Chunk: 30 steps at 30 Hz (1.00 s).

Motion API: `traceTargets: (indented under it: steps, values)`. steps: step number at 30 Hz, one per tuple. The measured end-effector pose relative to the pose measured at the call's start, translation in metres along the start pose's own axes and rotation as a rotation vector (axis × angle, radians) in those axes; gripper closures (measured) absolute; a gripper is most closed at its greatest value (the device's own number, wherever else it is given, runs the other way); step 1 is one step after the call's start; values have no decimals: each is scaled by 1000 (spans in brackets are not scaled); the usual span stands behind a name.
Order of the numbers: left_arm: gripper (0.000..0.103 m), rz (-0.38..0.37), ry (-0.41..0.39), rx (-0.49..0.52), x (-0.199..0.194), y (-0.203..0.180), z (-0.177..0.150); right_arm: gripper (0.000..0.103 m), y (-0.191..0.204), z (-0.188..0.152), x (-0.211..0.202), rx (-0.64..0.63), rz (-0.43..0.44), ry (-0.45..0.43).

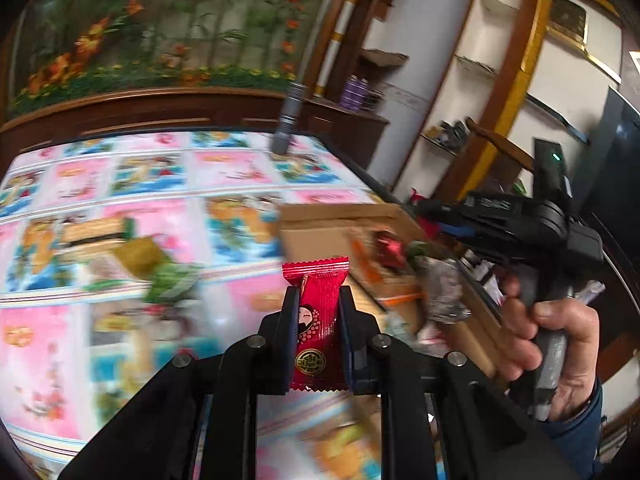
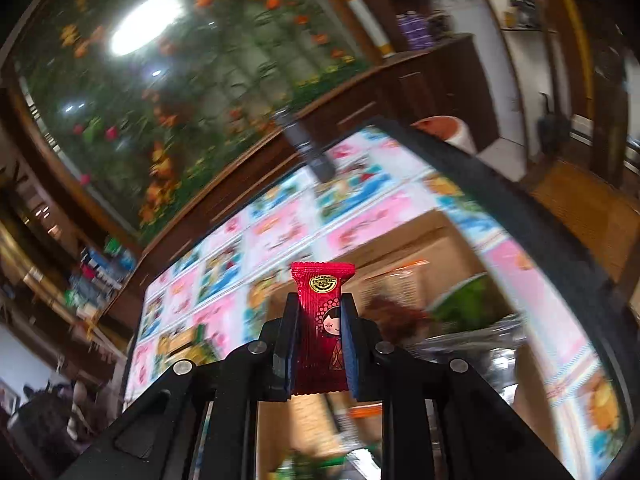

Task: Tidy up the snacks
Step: 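Carry the red candy with the left gripper while the right carries its red candy to the box, then lower both red candies into the box and open both grippers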

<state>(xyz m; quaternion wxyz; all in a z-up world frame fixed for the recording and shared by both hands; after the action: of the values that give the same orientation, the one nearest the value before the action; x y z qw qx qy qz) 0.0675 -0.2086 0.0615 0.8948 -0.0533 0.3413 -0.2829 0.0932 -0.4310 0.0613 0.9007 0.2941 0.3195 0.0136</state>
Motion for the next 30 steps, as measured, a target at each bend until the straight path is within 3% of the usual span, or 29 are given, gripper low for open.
traceTargets:
  steps: [8, 16, 30]
  values:
    - [85, -7, 93, 96, 51, -55, -25, 83, -18, -8, 18, -23, -134, 102]
    - [85, 11, 62, 179, 49, -65, -38, 83, -16, -21, 28, -53, -161, 164]
    - [85, 120, 3, 349, 46, -83, -49, 83, -10, -22, 29, -88, -170, 157]
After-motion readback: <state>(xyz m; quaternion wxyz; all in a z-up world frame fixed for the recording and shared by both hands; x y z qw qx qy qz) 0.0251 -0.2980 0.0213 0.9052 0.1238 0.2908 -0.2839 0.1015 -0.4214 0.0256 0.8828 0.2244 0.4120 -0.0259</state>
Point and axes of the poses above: each gripper's, at about its wrist camera, not at the fingertips, and x roughly the way its jaws point, y to its left, z to its top, the point moved 3 cm from there along x, roughly the way its jaws point, and after that the axes turned 1 degree about -y, right-handed, at the moved point
